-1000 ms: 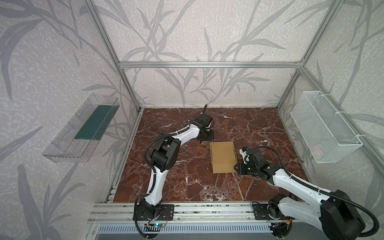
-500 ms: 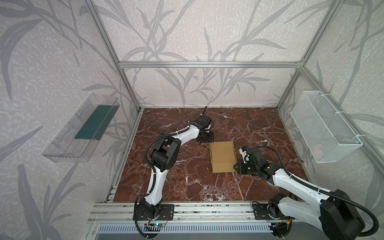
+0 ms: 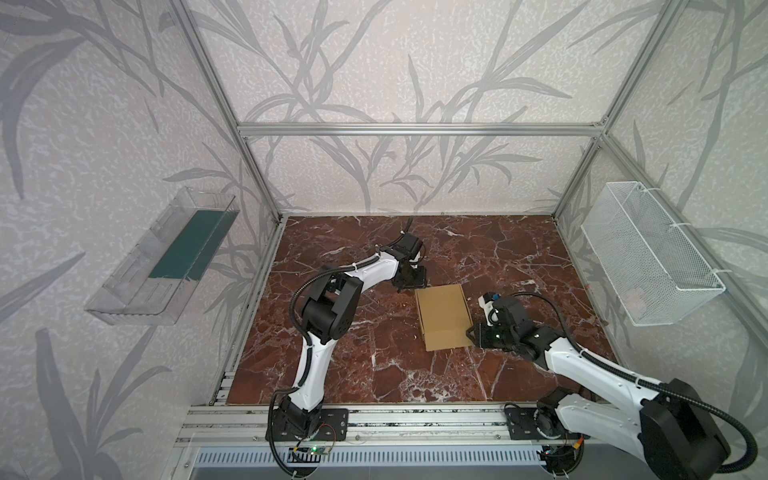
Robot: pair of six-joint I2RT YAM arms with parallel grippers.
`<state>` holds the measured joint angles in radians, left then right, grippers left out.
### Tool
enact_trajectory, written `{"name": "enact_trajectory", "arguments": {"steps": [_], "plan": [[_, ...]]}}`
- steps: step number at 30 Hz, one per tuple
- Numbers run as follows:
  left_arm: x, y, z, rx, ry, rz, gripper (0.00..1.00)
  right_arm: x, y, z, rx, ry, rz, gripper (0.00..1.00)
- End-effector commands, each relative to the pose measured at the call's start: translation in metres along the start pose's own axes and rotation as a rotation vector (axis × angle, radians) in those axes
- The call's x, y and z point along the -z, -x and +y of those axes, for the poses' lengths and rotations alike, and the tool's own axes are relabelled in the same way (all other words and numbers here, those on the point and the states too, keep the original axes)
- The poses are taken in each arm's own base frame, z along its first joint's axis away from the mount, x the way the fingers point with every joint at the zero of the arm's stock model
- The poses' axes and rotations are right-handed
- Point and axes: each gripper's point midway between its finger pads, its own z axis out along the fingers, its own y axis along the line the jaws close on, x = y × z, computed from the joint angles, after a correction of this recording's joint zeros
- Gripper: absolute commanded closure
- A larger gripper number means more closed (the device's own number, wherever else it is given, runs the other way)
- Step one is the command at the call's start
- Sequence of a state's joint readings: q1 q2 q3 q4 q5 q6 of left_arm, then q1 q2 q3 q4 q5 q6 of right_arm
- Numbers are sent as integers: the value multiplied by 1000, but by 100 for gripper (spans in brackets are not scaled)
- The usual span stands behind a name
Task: Fold the paper box
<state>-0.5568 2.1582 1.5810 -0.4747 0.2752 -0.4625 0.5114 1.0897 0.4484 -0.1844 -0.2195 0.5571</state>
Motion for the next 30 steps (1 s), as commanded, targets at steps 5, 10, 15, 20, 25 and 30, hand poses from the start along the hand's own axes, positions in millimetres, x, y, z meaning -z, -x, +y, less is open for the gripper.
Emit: {"name": "enact_trajectory", "arguments": {"steps": [5, 10, 15, 20, 25, 30], "plan": [[-8, -18, 3, -23, 15, 55, 47, 0, 1, 0, -7, 13, -17, 70], [-10, -21, 3, -25, 17, 61, 47, -1, -1, -1, -12, 15, -13, 72], [-11, -24, 5, -26, 26, 66, 47, -2, -4, -5, -13, -2, 0, 69], [-12, -25, 5, -28, 27, 71, 47, -3, -8, -7, -15, -10, 9, 66], [-14, -29, 5, -30, 29, 78, 47, -4, -10, -6, -25, 4, 15, 67], [-16, -33, 7, -23, 30, 83, 47, -3, -10, -6, -32, 8, 8, 70]]}}
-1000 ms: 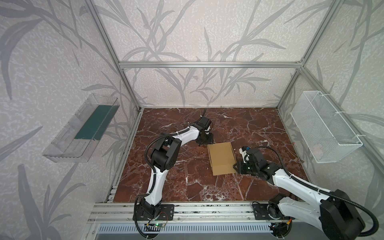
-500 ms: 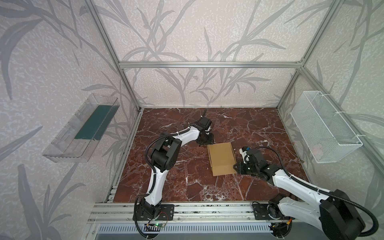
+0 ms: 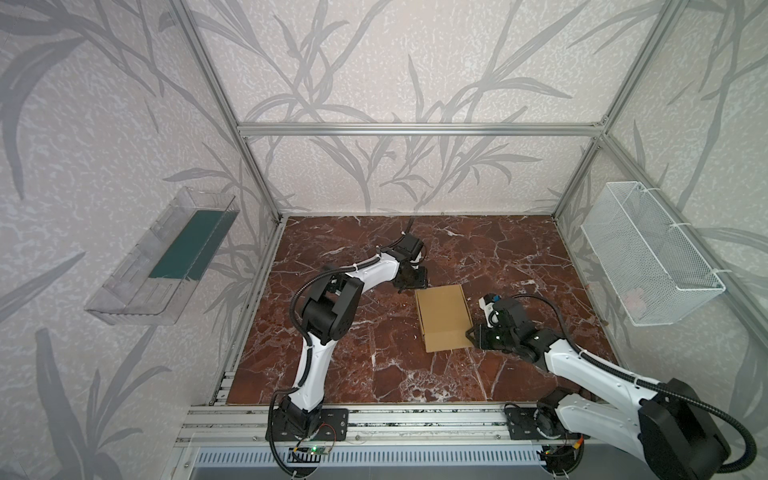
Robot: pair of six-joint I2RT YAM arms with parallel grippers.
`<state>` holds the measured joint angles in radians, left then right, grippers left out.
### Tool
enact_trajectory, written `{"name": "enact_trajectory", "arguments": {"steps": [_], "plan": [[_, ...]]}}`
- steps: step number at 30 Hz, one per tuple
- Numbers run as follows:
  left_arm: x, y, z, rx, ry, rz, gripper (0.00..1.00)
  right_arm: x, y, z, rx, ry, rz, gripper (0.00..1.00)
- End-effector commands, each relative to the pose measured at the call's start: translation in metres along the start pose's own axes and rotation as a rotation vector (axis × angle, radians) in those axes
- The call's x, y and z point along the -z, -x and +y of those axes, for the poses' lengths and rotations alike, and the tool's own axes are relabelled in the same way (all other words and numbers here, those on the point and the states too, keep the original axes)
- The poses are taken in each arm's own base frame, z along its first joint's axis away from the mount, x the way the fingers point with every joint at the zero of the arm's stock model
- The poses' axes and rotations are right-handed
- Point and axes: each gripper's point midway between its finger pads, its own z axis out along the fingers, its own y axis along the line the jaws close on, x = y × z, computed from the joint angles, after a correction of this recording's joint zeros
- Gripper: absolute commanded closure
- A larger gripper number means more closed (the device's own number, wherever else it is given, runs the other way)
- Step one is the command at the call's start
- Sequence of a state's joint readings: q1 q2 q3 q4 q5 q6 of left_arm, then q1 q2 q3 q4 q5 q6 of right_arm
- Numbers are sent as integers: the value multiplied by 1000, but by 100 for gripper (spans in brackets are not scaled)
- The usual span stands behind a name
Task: Fold the paper box
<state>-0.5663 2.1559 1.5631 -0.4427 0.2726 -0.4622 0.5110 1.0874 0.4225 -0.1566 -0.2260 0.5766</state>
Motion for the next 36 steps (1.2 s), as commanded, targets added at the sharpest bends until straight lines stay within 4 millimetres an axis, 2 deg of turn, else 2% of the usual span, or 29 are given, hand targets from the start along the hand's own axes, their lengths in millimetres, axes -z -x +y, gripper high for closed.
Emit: {"name": "enact_trajectory", "arguments": {"steps": [1, 15, 36], "plan": [[-13, -34, 11, -10, 38, 96, 47, 0, -6, -3, -15, 4, 7, 71], [-21, -54, 17, 16, 19, 112, 47, -2, -5, -1, -25, 22, 3, 73], [-20, -81, 25, 54, 14, 143, 47, -1, 2, 7, -17, 71, -42, 76]]}}
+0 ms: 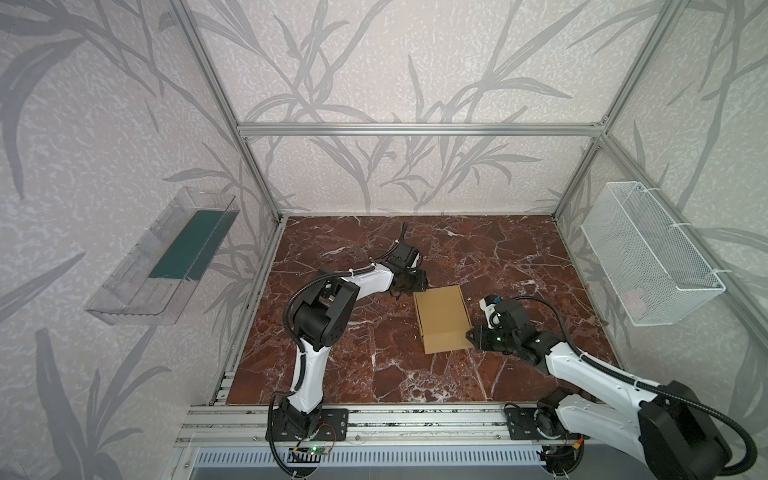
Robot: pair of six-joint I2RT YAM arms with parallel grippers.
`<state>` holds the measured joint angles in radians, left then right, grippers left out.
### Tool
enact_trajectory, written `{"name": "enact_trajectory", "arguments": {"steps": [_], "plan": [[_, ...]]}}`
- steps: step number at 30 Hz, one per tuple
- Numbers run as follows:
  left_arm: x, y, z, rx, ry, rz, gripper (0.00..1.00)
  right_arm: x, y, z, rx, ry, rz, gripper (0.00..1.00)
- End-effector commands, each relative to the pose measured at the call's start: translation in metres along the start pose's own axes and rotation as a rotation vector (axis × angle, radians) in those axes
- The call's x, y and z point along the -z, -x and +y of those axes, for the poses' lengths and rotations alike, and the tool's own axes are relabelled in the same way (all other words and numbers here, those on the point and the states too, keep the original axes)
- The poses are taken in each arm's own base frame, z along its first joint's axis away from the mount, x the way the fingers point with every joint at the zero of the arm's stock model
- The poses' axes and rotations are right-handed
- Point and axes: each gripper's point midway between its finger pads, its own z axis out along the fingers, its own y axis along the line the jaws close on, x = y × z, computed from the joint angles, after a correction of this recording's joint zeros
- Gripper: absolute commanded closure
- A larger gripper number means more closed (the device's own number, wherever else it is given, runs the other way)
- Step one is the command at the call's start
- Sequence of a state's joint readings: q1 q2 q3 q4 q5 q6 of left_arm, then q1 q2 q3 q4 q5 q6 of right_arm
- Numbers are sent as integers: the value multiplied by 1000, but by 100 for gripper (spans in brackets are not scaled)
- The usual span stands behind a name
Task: Fold the paper box
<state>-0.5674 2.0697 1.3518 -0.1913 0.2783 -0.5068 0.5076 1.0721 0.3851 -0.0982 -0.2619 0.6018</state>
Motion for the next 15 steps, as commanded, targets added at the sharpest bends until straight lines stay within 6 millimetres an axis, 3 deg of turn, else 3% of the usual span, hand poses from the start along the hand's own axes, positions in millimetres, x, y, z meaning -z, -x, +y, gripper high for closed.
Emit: {"name": "enact_trajectory", "arguments": {"steps": [1, 15], "plan": [[-12, -77, 26, 41, 82, 251, 47, 0, 5, 3, 5, 25, -33, 76], [-15, -81, 28, 40, 84, 271, 47, -2, 16, 9, 31, 67, -104, 76]]}}
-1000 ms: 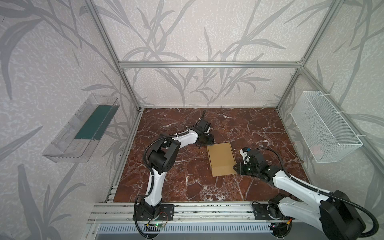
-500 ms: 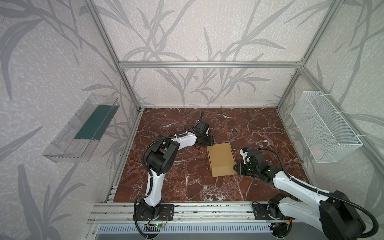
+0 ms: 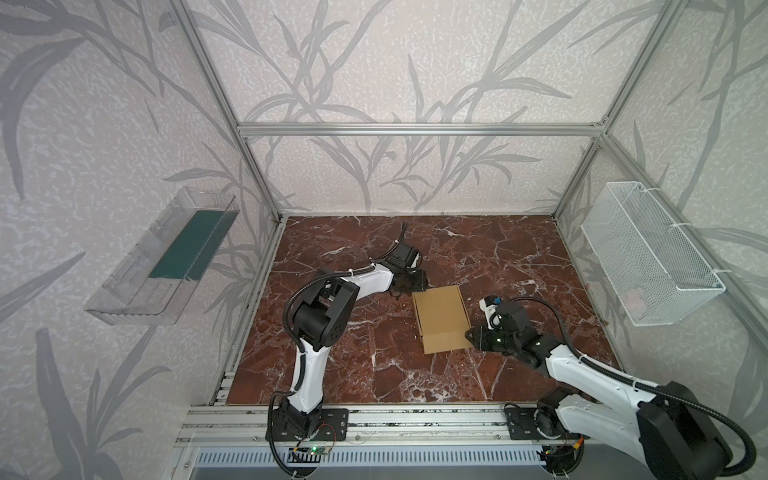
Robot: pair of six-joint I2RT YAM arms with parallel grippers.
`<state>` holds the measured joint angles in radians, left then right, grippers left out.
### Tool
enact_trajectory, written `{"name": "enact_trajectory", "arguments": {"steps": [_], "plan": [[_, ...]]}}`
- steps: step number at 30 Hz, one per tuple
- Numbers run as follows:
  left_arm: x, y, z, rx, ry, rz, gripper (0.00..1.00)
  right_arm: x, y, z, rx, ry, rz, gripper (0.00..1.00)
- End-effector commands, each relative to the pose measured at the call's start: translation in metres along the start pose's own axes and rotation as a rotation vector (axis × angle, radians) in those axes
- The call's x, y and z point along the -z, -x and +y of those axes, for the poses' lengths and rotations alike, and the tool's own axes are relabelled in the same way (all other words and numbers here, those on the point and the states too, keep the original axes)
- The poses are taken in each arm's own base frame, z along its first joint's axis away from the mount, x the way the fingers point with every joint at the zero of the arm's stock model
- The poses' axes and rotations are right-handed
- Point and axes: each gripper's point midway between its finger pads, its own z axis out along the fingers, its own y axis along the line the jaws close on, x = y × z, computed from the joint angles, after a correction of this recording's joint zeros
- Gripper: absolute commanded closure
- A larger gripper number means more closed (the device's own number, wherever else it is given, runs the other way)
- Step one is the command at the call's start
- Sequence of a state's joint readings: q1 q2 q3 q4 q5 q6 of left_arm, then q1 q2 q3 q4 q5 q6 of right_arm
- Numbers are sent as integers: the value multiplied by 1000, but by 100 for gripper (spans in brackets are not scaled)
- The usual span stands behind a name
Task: Fold the paper box
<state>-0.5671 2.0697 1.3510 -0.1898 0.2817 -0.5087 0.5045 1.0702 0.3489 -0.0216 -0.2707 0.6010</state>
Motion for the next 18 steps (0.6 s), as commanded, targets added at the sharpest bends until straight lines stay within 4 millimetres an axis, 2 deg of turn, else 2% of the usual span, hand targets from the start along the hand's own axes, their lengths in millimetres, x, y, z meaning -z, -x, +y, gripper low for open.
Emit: {"name": "enact_trajectory", "arguments": {"steps": [1, 18], "plan": [[-15, -82, 28, 39, 86, 273, 47, 1, 16, 8, 23, 42, -81, 76], [-20, -92, 29, 43, 77, 301, 47, -3, 21, 2, 52, 42, -149, 74]]}}
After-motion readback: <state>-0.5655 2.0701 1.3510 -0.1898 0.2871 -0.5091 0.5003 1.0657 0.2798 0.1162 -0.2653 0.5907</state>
